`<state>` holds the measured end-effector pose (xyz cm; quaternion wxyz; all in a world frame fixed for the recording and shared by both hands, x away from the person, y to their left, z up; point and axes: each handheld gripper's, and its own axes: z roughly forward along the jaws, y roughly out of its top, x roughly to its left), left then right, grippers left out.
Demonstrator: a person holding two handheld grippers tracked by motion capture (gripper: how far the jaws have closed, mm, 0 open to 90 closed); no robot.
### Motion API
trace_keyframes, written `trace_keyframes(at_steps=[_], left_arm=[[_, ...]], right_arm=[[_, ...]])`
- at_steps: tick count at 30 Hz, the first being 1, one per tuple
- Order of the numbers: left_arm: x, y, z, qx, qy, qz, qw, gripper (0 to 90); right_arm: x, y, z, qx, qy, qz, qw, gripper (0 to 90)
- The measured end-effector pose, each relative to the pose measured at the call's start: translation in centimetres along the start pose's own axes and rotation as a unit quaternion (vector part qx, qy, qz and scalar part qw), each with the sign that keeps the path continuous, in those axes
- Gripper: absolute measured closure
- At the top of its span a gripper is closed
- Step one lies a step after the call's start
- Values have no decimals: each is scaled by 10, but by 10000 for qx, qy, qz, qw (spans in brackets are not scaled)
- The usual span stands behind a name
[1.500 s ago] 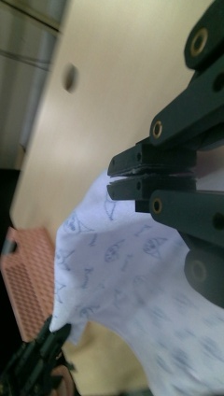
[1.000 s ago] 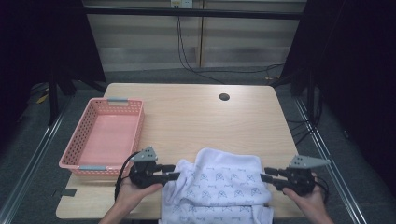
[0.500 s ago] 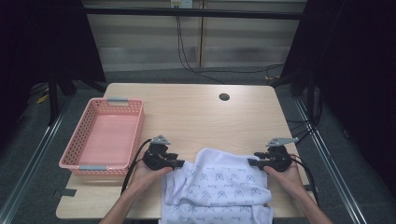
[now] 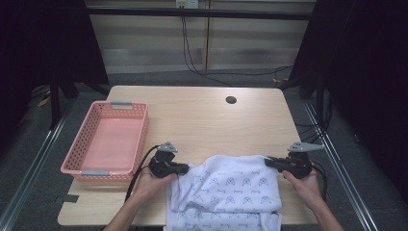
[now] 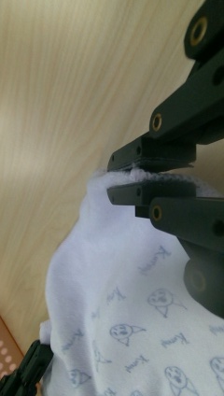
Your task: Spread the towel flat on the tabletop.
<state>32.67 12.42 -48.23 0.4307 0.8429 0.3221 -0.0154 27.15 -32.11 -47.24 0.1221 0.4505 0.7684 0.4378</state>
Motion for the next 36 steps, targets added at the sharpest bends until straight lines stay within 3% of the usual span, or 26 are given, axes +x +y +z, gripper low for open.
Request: trace_keyframes(at_steps=[3, 6, 8, 10, 11, 13, 17, 22, 26, 31, 33, 34, 36], left_arm=[[5, 8, -21, -482, 194, -73, 9986, 850], [8, 15, -38, -895, 110, -210, 9957, 852], [9, 21, -45, -963, 178, -126, 9951, 852], [10, 26, -49, -1046, 110, -173, 9943, 852], [8, 30, -52, -1033, 199, -63, 9944, 852], [4, 40, -56, -1108, 171, 9, 9937, 852], [-4, 65, -68, -1393, 238, 185, 9898, 852], [0, 99, -77, -1654, 445, 280, 9848, 852], [14, 133, -83, -1886, 690, 297, 9792, 852], [40, 167, -80, -1948, 1076, 153, 9748, 842], [50, 172, -68, -1819, 1229, -77, 9756, 678], [53, 172, -63, -1723, 1269, -104, 9768, 642], [56, 170, -54, -1664, 1258, -197, 9778, 609]], right_arm=[[-3, 5, -4, -130, 22, 54, 9999, 827], [-6, 11, -9, -285, 16, 120, 9995, 831], [-7, 17, -13, -375, -18, 98, 9992, 831], [-9, 24, -19, -511, -76, 86, 9986, 836], [-10, 27, -22, -578, -68, 90, 9983, 836], [-12, 38, -32, -797, -116, 72, 9967, 838], [-15, 63, -51, -1202, -199, 14, 9926, 841], [-21, 99, -64, -1458, -344, -112, 9887, 843], [-30, 127, -61, -1540, -435, -163, 9870, 842], [-49, 161, -40, -1603, -521, -74, 9857, 840], [-58, 168, -23, -1367, -719, -37, 9880, 737], [-61, 168, -17, -1273, -818, -23, 9885, 656], [-65, 166, -6, -1057, -925, 58, 9901, 598]])
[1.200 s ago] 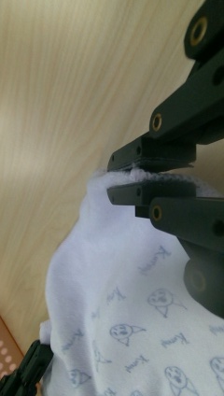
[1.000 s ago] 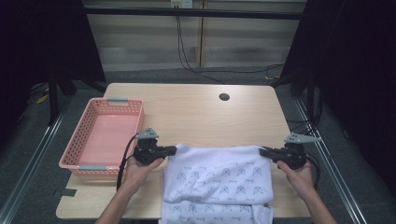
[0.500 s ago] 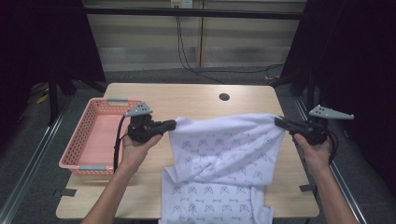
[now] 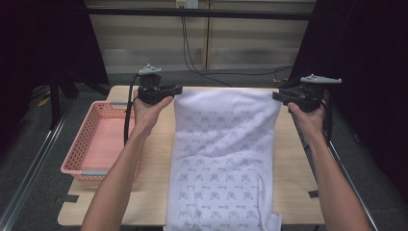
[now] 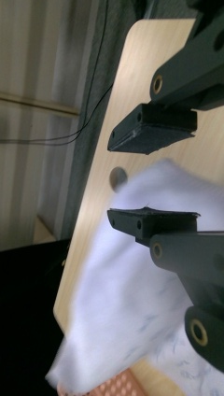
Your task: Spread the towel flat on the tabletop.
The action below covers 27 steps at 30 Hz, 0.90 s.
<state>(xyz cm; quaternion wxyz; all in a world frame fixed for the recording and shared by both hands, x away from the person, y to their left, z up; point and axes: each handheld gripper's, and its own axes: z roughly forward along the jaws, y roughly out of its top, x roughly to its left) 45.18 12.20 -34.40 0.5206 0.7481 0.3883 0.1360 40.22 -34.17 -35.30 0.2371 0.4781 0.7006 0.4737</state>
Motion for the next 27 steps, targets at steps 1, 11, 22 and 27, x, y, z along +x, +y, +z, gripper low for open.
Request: trace_keyframes(at_steps=[1, 11, 22, 27], left_arm=[[-2, -4, 2, 27, -81, 4, 10000, 598], [-54, -59, -6, 502, -949, 426, 9933, 647], [-91, -181, -37, 1778, -1573, 523, 9700, 688], [-89, -203, -30, 2285, -1441, 634, 9607, 667]], right_arm=[[-1, -4, 1, -10, -35, 45, 10000, 582], [27, -66, -33, 460, 469, -223, 9976, 575], [88, -171, -64, 1516, 1326, -409, 9787, 580], [96, -189, -48, 1940, 1407, -541, 9694, 513]])
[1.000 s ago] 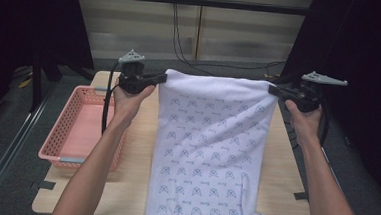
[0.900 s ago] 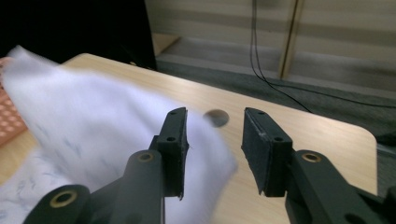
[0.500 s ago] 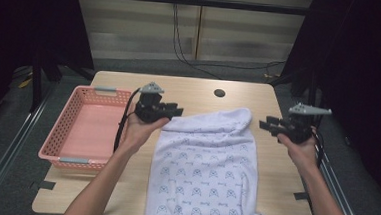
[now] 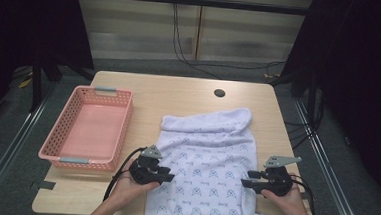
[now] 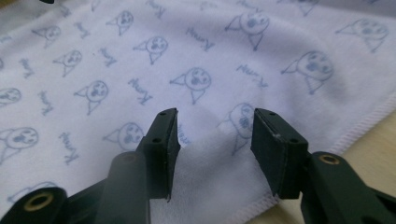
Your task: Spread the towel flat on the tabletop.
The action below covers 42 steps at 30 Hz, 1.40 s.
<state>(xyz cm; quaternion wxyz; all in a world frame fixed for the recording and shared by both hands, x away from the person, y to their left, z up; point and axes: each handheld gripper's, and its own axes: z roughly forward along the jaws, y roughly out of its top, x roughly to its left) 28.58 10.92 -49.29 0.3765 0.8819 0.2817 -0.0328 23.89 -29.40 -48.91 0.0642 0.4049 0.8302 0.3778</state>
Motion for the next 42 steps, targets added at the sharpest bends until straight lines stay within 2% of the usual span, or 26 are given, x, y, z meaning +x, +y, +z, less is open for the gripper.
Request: trace_keyframes(at_steps=[2, 4, 5, 6, 7, 9, 11, 13, 18, 20, 22, 23, 24, 25, 26, 27, 29, 30, 32, 34, 35, 36, 37, 39, 40, 42], left_arm=[[-2, -1, 1, 22, 116, 155, 9998, 710], [-5, -3, 0, 89, 252, 329, 9991, 798], [-8, -6, -1, 93, 233, 324, 9992, 844], [-9, -8, -3, 109, 182, 298, 9993, 871], [-11, -10, -4, 162, 157, 316, 9992, 877], [-16, -15, -6, 163, -48, 220, 9996, 880], [-24, -21, -10, 232, -135, 343, 9990, 877], [-30, -27, -13, 267, -284, 262, 9989, 870], [-42, -37, -19, 382, -617, 210, 9971, 839], [-42, -35, -22, 328, -613, 241, 9973, 783], [-36, -29, -23, 102, -599, 155, 9980, 719], [-30, -23, -23, -67, -527, 76, 9986, 703], [-26, -19, -24, -118, -484, 26, 9988, 698], [-21, -14, -23, -171, -441, 39, 9989, 697], [-14, -8, -21, -301, -332, -9, 9990, 693], [-8, -2, -17, -307, -291, -108, 9990, 691], [1, 6, -9, -273, -104, -68, 9995, 687], [5, 10, -3, -226, -95, -57, 9997, 675], [9, 14, 2, -217, 58, -69, 9997, 662], [11, 15, 5, -231, 82, -67, 9997, 651], [10, 14, 6, -191, 178, -56, 9996, 643], [11, 13, 7, -176, 147, -71, 9997, 639], [12, 11, 8, -114, 139, -78, 9998, 636], [13, 9, 9, -174, 66, -175, 9997, 627], [13, 10, 9, -189, 84, -183, 9996, 616], [11, 10, 11, -195, 57, -125, 9997, 602]], right_arm=[[1, 0, 5, 123, -55, -32, 9999, 518], [5, -3, 7, 178, -215, -208, 9994, 578], [6, -3, 6, 206, -296, -251, 9990, 642], [6, -4, 4, 223, -318, -174, 9991, 713], [6, -6, 1, 275, -293, -103, 9991, 782], [7, -12, -4, 337, -125, -62, 9993, 845], [12, -17, -9, 441, 51, -115, 9989, 856], [19, -21, -13, 555, 269, -164, 9980, 859], [34, -29, -20, 811, 602, -379, 9942, 857], [34, -28, -19, 778, 644, -384, 9941, 785], [30, -24, -20, 525, 519, -328, 9967, 684], [27, -22, -21, 419, 439, -290, 9977, 665], [21, -18, -21, 220, 351, -217, 9989, 648], [18, -15, -21, 106, 263, -200, 9994, 636], [13, -10, -20, 15, 95, -160, 9998, 622], [6, -5, -17, -70, -30, -127, 9999, 624], [-6, 3, -9, -81, -203, -65, 9997, 599], [-15, 8, -2, -65, -336, 37, 9994, 597], [-27, 14, 8, -58, -539, -3, 9985, 575], [-34, 16, 14, 5, -658, 51, 9978, 571], [-35, 16, 16, 77, -780, 15, 9969, 574], [-35, 14, 16, 43, -834, -73, 9965, 586], [-35, 12, 15, 27, -826, -95, 9965, 630], [-33, 9, 10, 107, -993, -176, 9948, 740], [-33, 5, 6, 115, -1032, -137, 9945, 803], [-32, -1, 0, 136, -995, -65, 9949, 855]])
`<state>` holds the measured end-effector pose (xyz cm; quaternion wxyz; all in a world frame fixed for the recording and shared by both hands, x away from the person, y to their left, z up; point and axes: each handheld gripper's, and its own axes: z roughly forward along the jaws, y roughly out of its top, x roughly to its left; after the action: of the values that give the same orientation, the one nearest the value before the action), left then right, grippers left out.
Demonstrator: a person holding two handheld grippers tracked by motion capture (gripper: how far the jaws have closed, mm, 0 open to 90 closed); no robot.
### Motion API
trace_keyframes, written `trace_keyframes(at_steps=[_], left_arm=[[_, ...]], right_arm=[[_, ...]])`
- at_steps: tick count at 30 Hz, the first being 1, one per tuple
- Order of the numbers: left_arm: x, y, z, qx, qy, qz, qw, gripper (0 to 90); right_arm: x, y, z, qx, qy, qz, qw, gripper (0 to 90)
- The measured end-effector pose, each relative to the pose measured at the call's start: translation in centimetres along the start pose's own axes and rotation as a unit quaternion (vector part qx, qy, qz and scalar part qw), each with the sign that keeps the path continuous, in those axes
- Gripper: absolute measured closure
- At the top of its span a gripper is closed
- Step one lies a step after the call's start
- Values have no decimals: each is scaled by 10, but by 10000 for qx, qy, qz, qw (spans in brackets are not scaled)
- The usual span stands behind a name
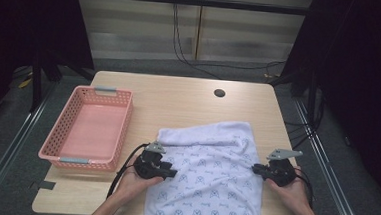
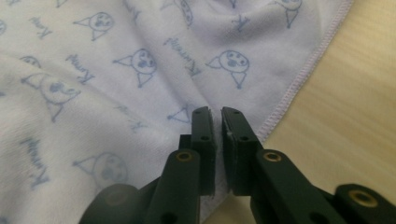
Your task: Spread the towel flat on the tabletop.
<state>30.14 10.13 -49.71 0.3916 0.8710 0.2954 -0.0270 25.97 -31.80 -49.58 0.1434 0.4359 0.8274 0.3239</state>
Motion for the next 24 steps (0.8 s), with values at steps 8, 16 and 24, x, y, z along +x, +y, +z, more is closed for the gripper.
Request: trace_keyframes(at_steps=[8, 16, 24], left_arm=[[-9, 5, -3, 227, -249, 160, 9993, 678], [40, 35, -20, -683, 317, -495, 9959, 591], [68, 39, -5, -563, 785, -961, 9907, 470]], right_arm=[[6, -24, -26, 172, 195, 297, 9992, 804], [6, -6, -25, -518, 390, 307, 9974, 669], [10, -4, -19, -450, 525, 214, 9974, 637]])
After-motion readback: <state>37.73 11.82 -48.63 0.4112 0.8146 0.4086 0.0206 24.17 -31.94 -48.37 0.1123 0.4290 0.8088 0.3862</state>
